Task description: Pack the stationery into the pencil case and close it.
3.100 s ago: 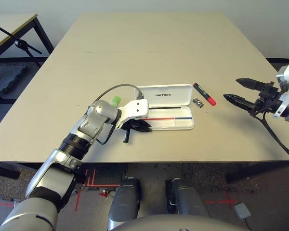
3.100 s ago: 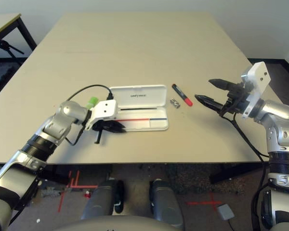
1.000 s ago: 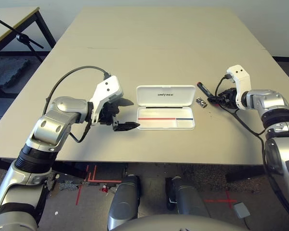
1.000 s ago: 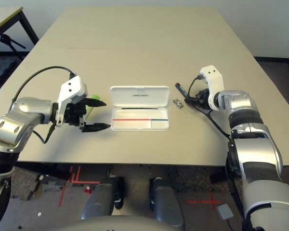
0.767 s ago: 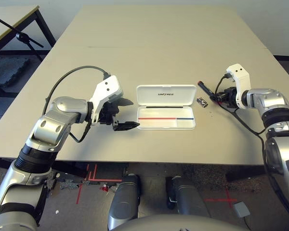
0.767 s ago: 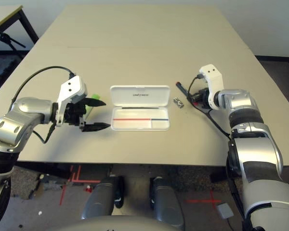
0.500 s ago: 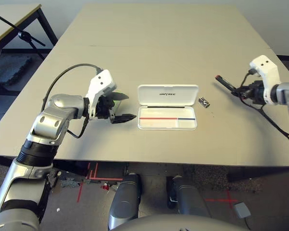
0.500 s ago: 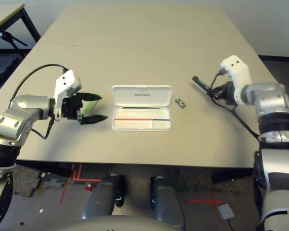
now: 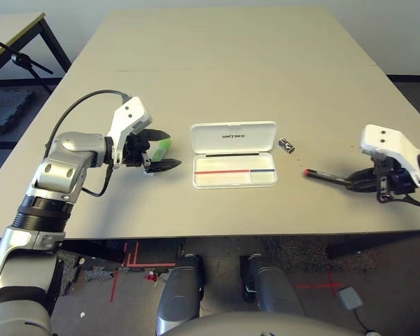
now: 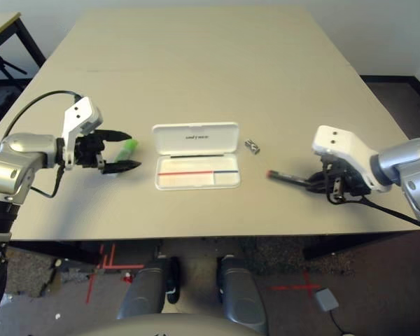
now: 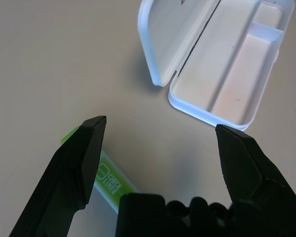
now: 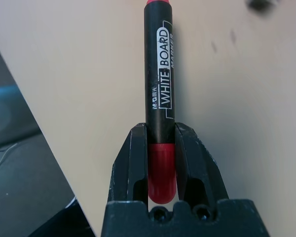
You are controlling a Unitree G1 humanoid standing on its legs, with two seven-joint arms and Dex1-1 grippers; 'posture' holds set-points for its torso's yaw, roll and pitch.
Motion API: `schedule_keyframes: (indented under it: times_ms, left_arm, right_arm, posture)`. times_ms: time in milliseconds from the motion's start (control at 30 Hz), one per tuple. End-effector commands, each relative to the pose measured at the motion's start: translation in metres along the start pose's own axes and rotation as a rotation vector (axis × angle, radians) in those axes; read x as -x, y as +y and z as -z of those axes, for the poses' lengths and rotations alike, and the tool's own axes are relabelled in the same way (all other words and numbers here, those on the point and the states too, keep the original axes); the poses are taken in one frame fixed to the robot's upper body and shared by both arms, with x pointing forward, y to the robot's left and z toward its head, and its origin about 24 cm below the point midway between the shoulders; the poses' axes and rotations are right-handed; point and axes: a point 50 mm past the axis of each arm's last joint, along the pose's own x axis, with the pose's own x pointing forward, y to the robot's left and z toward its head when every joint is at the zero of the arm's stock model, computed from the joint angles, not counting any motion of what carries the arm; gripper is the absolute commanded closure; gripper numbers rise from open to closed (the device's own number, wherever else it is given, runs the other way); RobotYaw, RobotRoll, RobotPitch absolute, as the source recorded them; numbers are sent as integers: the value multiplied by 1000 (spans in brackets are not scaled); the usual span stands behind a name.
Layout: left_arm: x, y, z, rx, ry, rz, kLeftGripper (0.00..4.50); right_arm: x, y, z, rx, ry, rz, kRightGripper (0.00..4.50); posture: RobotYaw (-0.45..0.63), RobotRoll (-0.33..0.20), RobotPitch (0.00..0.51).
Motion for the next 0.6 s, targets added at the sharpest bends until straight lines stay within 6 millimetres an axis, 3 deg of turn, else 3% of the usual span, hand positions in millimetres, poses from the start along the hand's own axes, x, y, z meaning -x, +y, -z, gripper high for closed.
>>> schedule_keyframes:
  times_ms: [33,167,400,600]
  left_arm:
    - [4,0,0,-1,7,-15,0]
    - [4,-2,0,13,9,-25,0]
    - [6,-7,5,102,29,-71,0]
    - [6,-11,5,111,25,-92,0]
  right_arm:
    - [-12,3,-24,80,-45,-52,3995]
    - [-20,2,-41,133,-79,-78,3995]
    - [-55,-8,-76,227,-138,-42,3995]
    - [-75,-12,-93,285,-148,-42,3995]
  posture:
    - [231,0,100]
    - [250,0,96]
    - [287,0,90]
    - [308,0,88]
